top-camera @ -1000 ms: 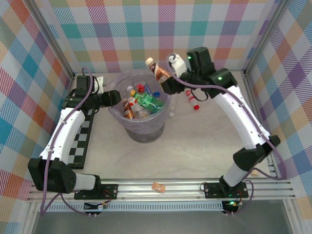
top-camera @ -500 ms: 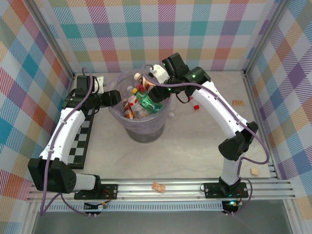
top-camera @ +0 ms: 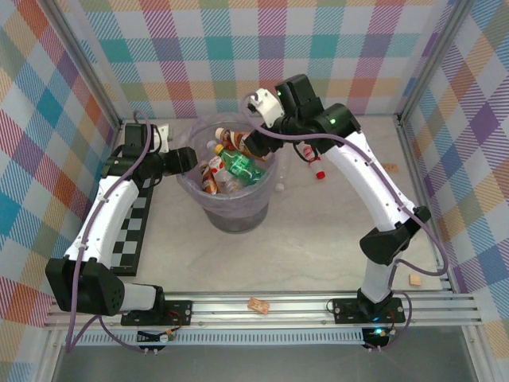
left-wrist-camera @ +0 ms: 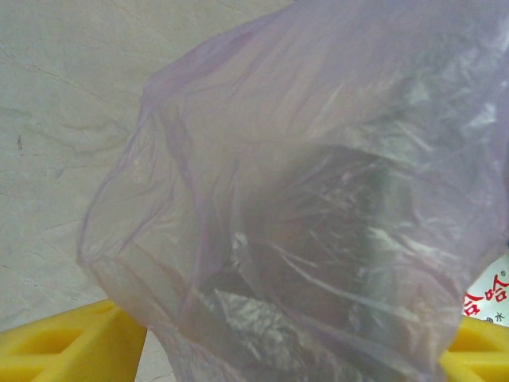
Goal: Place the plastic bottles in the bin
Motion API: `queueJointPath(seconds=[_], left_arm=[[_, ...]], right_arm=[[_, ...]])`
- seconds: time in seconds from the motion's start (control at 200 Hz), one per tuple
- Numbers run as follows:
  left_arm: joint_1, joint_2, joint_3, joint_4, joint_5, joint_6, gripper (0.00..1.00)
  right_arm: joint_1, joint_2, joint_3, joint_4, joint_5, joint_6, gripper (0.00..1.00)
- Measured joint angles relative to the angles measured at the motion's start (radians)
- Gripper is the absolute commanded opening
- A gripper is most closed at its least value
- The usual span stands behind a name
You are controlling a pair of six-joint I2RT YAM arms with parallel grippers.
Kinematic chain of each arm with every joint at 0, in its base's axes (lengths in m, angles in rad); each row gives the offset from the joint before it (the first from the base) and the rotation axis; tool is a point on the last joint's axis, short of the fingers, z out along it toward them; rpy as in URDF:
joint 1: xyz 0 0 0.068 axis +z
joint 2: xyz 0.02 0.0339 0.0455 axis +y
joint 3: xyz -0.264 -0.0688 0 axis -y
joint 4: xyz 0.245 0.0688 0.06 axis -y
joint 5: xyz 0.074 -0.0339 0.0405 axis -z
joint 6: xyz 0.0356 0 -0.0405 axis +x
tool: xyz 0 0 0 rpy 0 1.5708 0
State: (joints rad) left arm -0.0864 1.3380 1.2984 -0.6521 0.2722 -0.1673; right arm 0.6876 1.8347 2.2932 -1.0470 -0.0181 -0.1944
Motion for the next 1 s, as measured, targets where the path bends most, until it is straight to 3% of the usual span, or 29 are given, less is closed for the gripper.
queueJointPath(seconds=[0.175, 0.335, 0.755, 1.0], left_arm=[[0.000, 0.000, 0.000, 0.000, 0.000, 0.000, 0.70], [0.000, 0.000, 0.000, 0.000, 0.000, 0.000, 0.70], [0.000, 0.000, 0.000, 0.000, 0.000, 0.000, 0.70], [0.000, 0.000, 0.000, 0.000, 0.000, 0.000, 0.70]], right_arm=[[0.000, 0.089, 0.100, 0.026, -0.005, -0.004, 0.66], [0.000, 0.157, 0.079, 0.021, -0.020, 0.000, 0.63], [0.037, 0.112, -0.052, 0.043, -0.085, 0.092, 0.63], [0.060, 0.122, -0.019, -0.031, -0.010, 0.165, 0.65]])
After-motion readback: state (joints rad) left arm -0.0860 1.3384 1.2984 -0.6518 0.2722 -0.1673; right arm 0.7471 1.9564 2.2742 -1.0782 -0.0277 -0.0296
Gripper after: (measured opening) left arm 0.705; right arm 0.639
